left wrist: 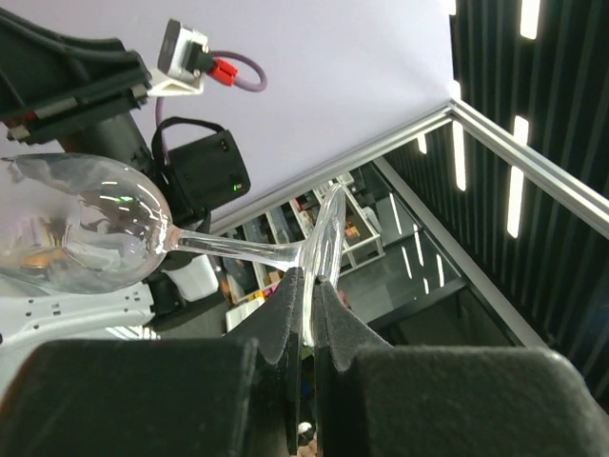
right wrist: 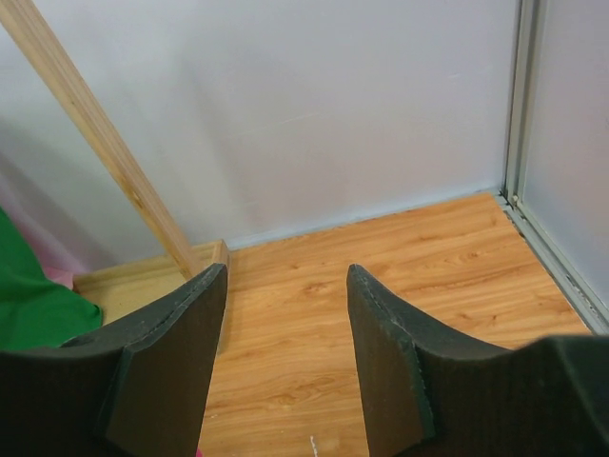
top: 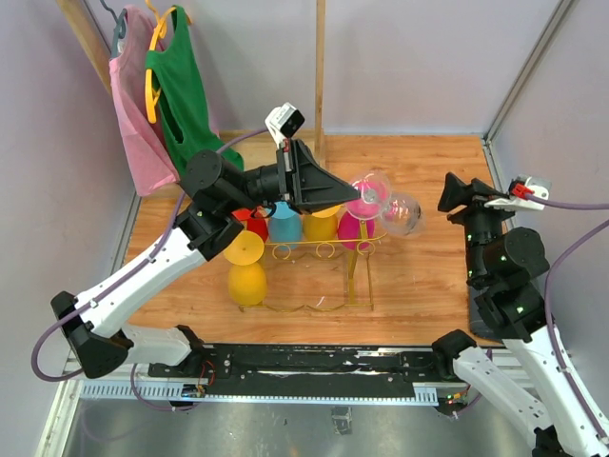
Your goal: Place the wine glass upside down on the wine glass rack
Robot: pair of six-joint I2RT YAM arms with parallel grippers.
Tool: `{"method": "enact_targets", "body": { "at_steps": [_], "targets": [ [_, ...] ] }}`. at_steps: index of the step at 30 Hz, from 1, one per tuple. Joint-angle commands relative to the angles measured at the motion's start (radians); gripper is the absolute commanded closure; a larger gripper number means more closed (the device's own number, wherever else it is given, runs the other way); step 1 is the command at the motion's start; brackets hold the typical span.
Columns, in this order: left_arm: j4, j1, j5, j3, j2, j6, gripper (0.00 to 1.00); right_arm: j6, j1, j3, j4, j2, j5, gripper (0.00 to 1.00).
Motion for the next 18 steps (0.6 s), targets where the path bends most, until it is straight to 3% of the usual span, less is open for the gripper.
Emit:
{"method": "enact_targets", "body": {
  "at_steps": [1, 11, 18],
  "targets": [
    [-0.031, -0.04, -0.049, 0.003, -0.054, 0.061, 1.0, -0.004, -0.017, 0.026, -0.006, 0.031, 0.059, 0.45],
    [-0.305, -0.103, -0.128, 0.02, -0.13, 0.177, 1.0, 0.055, -0.071, 0.024, -0.011, 0.084, 0.043, 0.44],
    [-0.298, -0.141, -0.102, -0.024, -0.141, 0.141, 1.0, 0.069, -0.087, 0.029, -0.014, 0.083, 0.025, 0.44]
  ]
}}
